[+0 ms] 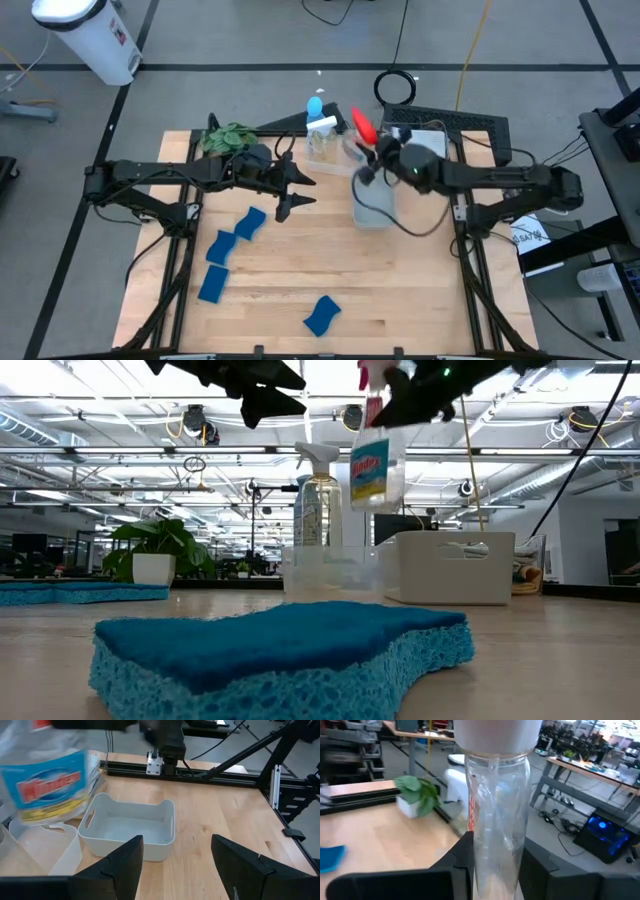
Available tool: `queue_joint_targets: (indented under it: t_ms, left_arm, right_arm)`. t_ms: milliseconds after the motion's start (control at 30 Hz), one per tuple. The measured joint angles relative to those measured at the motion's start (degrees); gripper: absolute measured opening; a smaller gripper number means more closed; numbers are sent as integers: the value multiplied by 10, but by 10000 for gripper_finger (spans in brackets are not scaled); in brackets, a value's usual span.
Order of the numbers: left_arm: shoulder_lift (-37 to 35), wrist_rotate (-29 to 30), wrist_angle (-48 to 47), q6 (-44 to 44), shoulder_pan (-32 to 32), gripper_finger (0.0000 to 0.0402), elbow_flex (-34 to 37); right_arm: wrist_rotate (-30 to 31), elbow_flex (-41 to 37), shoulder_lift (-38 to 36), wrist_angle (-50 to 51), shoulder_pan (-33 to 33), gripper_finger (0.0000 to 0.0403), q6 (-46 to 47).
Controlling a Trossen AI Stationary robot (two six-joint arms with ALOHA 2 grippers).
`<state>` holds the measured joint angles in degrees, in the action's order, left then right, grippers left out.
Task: Pick & Place Kitchen Items
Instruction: Put the red spray bottle into the white bin
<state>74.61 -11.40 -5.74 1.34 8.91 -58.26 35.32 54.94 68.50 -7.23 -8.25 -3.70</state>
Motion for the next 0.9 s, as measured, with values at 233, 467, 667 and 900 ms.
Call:
queue_joint_targets:
  t_ms: [233, 467, 667, 900]
  left_arm:
    - [0, 0, 0, 0, 0, 239, 0]
    - [0, 0, 0, 0, 0, 239, 0]
    - [0, 0, 0, 0, 0, 239, 0]
    - [0, 0, 0, 0, 0, 239, 0]
  right_arm:
    - [-117, 0, 51, -42, -110, 86, 26]
    - [-192, 0, 113, -65, -164, 86, 57]
    - [-192, 0, 160, -81, -176, 86, 61]
    - [-191, 0, 195, -93, -177, 86, 63]
